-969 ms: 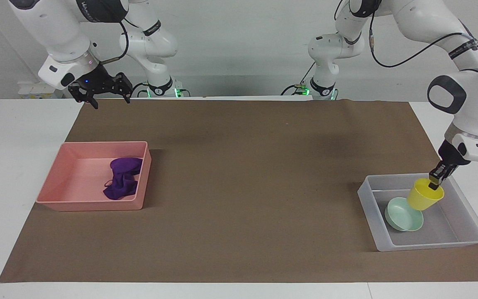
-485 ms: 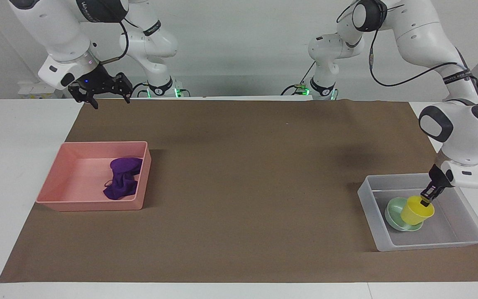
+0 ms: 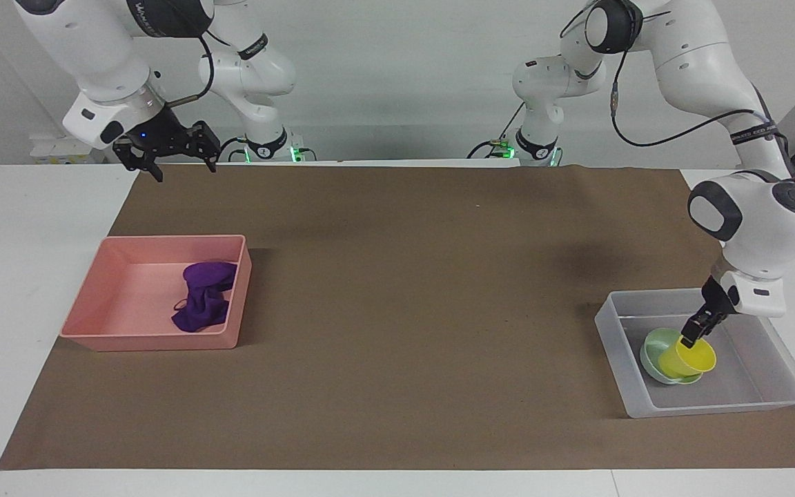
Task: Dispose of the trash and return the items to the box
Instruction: 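Release the cup and draw the left gripper back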
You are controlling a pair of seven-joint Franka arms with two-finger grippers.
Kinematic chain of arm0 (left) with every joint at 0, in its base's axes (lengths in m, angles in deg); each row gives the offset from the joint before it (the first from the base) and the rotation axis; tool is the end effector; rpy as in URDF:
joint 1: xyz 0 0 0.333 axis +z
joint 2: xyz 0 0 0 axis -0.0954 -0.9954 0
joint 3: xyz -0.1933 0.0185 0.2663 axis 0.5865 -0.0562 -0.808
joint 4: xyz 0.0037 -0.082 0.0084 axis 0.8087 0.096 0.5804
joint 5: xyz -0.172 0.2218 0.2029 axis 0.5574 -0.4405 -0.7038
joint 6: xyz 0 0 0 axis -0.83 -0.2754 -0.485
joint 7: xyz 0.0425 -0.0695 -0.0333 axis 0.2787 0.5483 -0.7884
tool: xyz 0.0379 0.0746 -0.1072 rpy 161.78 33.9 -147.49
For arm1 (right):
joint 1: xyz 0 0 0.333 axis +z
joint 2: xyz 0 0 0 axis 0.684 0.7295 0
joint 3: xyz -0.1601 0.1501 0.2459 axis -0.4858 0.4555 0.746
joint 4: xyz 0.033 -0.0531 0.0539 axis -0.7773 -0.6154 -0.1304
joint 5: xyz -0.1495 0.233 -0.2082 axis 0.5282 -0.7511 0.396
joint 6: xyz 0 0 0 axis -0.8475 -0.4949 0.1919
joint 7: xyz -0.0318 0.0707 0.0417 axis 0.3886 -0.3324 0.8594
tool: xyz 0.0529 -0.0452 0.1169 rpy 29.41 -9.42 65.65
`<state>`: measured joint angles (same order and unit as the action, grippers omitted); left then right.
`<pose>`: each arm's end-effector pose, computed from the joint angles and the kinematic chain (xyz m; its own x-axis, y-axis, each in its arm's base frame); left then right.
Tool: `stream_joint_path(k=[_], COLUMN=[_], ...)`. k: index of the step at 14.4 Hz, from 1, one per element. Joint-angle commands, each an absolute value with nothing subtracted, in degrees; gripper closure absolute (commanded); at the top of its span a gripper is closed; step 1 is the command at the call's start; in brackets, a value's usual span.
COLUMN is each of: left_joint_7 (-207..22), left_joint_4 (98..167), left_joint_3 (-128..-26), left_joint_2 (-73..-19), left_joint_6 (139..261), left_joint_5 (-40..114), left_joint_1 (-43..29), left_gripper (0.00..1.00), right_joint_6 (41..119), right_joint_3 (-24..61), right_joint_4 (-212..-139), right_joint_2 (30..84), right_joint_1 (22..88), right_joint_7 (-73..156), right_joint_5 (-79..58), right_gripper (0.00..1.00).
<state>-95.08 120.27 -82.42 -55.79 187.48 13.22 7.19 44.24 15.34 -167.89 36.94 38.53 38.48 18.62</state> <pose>0.6318 0.0407 0.4154 0.9119 0.3865 0.1378 0.3826 -0.9223 0.0549 0.4574 0.0010 0.5982 0.9717 0.1806 -0.1525 0.1747 -0.9833 -0.0515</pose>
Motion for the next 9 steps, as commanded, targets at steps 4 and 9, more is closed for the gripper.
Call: stream_joint_path(k=[4, 9], left_joint_7=[-93.1, -79.7], left_joint_4=[122.6, 120.0], left_joint_3=[-82.3, -82.3], left_joint_2=[-38.4, -32.6], left_joint_6=[166.1, 157.1], left_joint_5=[12.3, 12.3], left_joint_1=[2.5, 1.7], left_gripper=[0.00, 0.00], right_joint_6=[45.2, 45.3], right_joint_3=[15.8, 15.8], right_joint_4=[-168.8, -168.8], right_joint_2=[36.0, 36.0], right_joint_1=[38.1, 38.1], right_joint_7=[37.3, 37.4], right_joint_5=[19.3, 19.3], right_gripper=[0.01, 0.01])
